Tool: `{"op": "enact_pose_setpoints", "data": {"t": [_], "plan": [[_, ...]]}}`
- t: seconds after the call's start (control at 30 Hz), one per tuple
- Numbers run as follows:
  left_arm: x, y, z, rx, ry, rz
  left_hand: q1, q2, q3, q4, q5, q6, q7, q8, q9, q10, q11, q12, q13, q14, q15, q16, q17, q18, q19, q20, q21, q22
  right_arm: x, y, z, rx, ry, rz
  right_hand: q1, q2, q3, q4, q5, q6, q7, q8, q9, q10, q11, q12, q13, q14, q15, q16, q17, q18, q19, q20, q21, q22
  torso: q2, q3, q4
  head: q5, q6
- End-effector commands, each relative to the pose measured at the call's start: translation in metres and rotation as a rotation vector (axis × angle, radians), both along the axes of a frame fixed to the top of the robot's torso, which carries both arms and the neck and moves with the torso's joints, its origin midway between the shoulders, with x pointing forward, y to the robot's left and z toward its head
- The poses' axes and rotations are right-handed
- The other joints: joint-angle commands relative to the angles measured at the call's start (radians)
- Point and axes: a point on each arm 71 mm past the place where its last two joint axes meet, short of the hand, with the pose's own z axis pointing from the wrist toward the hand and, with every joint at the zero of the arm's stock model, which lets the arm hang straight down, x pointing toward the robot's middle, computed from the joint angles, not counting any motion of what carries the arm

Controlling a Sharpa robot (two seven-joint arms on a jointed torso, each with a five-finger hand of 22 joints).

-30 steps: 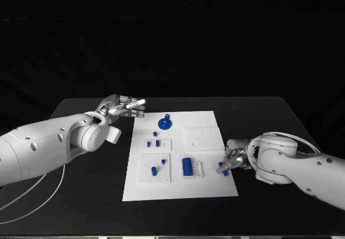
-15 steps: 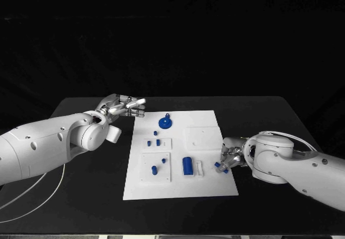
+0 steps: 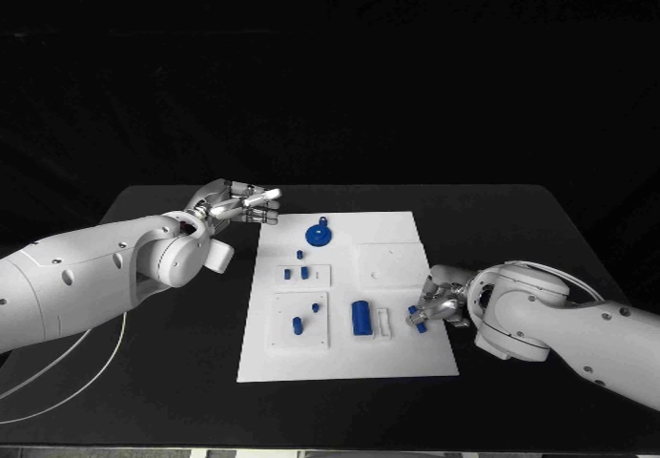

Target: Assemble the parts on the task board

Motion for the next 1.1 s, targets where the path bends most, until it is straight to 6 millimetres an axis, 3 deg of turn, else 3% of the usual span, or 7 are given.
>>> {"op": "enact_pose_setpoints", "data": {"t": [0.03,0.47,0.83,1.1], "plan": [[-0.001,-0.002,0.000,-0.002,-0.001,-0.018,0.002,0.001,0.000,0.000,0.000,-0.002,-0.001,0.000,0.000,-0.003,-0.001,0.000,0.000,0.005,-0.001,-0.002,0.001,-0.011,-0.002,-0.005,0.004,0.000,-0.006,0.005,-0.006,0.106,0.066,-0.080,0.004,0.006,0.141,-0.171,-0.001,0.008,-0.002,0.006,-0.837,0.005,-0.012,0.004,-0.001,-0.001,-0.005,-0.005,-0.002,0.008,0.049,0.003,0.003,0.098,0.000,-0.0004,-0.0001,0.001,-0.001],[-0.001,-0.003,0.000,0.001,0.005,-0.023,0.002,0.001,0.000,0.001,-0.002,-0.004,-0.001,0.000,0.000,-0.005,0.000,-0.001,0.000,0.004,0.000,-0.001,0.001,-0.011,-0.004,-0.004,0.005,-0.001,-0.008,0.023,0.005,0.230,0.076,-0.091,0.011,0.012,0.086,-0.164,0.004,0.016,-0.005,0.005,-0.840,0.005,-0.014,0.004,-0.001,-0.001,-0.007,-0.006,-0.004,0.007,0.052,0.000,-0.006,0.098,0.000,-0.0007,-0.0006,0.005,-0.002],[-0.001,-0.003,0.000,0.002,0.007,-0.026,0.002,-0.001,0.001,0.004,-0.003,-0.004,-0.001,0.000,0.000,-0.005,0.000,-0.001,0.000,0.004,0.000,-0.001,0.001,-0.011,-0.004,-0.004,0.006,-0.001,-0.007,0.029,0.003,0.236,0.101,-0.080,0.011,0.014,0.071,-0.162,-0.001,0.020,-0.007,0.006,-0.840,0.006,-0.015,0.004,-0.001,0.000,-0.007,-0.005,-0.003,0.006,0.053,0.000,-0.005,0.099,0.000,-0.0008,-0.0005,0.007,-0.001],[-0.001,-0.004,0.000,0.004,0.010,-0.027,0.002,-0.003,0.001,0.008,-0.005,-0.004,-0.001,0.001,0.000,-0.006,0.000,-0.001,0.000,0.003,0.000,-0.002,0.001,-0.011,-0.005,-0.004,0.006,-0.002,-0.008,0.032,0.001,0.211,0.132,-0.059,0.015,0.023,0.022,-0.152,-0.009,0.023,-0.011,0.006,-0.839,0.005,-0.016,0.004,0.000,0.000,-0.008,-0.005,-0.003,0.004,0.053,0.000,-0.011,0.098,0.000,-0.0004,0.0005,0.010,-0.003]]}}
